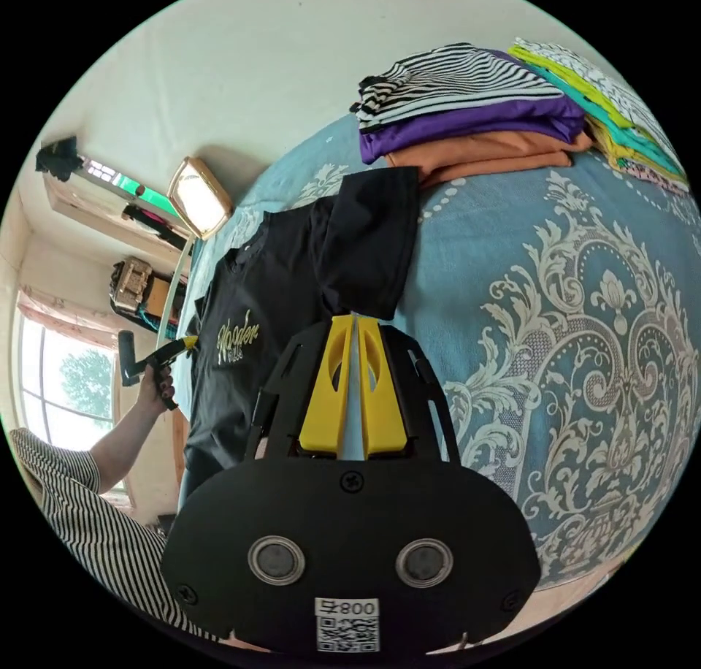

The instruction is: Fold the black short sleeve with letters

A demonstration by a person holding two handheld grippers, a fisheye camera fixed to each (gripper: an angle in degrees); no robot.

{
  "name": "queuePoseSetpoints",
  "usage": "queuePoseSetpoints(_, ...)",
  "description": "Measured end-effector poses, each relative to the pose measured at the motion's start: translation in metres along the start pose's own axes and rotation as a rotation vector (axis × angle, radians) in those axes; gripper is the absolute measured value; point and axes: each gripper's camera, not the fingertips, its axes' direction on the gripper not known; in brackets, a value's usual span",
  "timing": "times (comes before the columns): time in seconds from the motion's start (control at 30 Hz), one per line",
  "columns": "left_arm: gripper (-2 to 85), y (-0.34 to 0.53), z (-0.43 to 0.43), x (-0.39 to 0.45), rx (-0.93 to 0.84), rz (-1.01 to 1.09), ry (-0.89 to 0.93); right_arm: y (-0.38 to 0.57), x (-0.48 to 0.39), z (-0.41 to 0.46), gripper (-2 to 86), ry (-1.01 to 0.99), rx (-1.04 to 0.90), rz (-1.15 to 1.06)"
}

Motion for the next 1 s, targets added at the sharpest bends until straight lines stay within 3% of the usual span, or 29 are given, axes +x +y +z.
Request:
queuePoseSetpoints(0.2,7.7,-0.122,0.128,0.107,-0.078,0.287,0.12,-0.007,0.016,-0.001,6.4,0.021,0.05,0.047)
queuePoseSetpoints(0.47,9.4,-0.222,0.275,0.222,-0.161,0.575,-0.035,-0.02,0.017,0.014,6.7,0.086,0.035,0.007)
queuePoseSetpoints(0.83,7.6,-0.283,0.413,0.273,-0.278,0.804,-0.335,-0.027,0.011,0.032,5.8,0.132,0.035,-0.036)
queuePoseSetpoints(1.0,4.8,-0.308,0.438,0.266,-0.289,0.802,-0.302,-0.031,0.009,0.038,3.6,0.129,0.04,-0.053)
